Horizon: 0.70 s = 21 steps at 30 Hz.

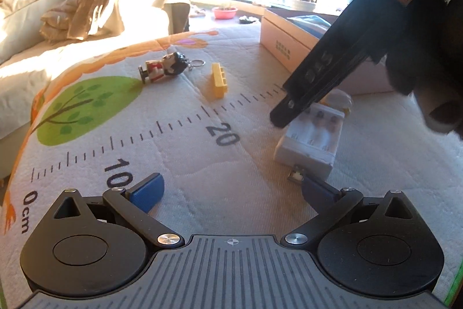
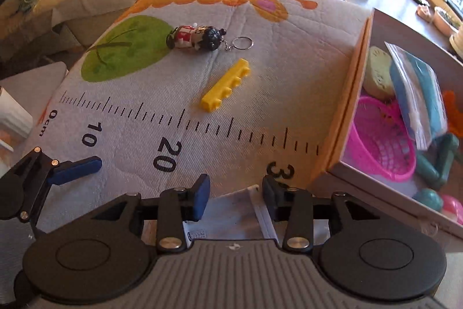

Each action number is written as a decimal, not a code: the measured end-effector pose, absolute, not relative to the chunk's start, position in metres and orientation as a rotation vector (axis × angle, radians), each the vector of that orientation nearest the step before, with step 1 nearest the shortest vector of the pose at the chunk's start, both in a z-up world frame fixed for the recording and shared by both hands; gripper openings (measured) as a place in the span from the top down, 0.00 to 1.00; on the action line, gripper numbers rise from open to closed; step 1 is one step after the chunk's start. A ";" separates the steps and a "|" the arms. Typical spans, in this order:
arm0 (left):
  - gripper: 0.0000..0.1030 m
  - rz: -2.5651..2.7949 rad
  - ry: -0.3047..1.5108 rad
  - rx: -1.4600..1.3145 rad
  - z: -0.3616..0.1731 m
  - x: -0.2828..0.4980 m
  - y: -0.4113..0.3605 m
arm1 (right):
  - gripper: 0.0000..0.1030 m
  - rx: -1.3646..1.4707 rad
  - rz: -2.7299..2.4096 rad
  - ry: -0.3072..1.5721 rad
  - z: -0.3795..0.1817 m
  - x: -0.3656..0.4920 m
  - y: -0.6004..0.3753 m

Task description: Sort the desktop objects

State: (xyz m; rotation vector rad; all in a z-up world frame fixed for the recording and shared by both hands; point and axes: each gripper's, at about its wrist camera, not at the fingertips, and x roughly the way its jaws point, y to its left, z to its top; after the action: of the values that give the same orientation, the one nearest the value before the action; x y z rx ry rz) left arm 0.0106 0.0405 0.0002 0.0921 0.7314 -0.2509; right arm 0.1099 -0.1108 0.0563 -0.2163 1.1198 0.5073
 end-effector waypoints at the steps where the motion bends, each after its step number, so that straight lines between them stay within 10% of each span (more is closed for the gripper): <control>1: 0.00 -0.250 0.732 0.096 0.000 0.010 0.040 | 0.61 -0.204 0.507 1.108 0.059 0.111 -0.112; 11: 0.00 -0.253 0.731 0.091 -0.001 0.009 0.041 | 0.57 -0.095 0.519 0.991 0.061 0.155 -0.076; 17: 0.00 -0.254 0.730 0.090 -0.001 0.009 0.042 | 0.89 -0.118 0.521 1.003 0.045 0.166 -0.066; 21: 0.00 -0.254 0.730 0.090 -0.001 0.009 0.042 | 0.89 -0.122 0.579 1.018 0.049 0.146 -0.079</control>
State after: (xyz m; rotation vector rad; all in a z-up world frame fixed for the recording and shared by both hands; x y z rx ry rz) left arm 0.0094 0.0416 -0.0006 0.0904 0.7298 -0.2541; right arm 0.1455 -0.0785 0.0491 -0.1218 1.0177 0.5789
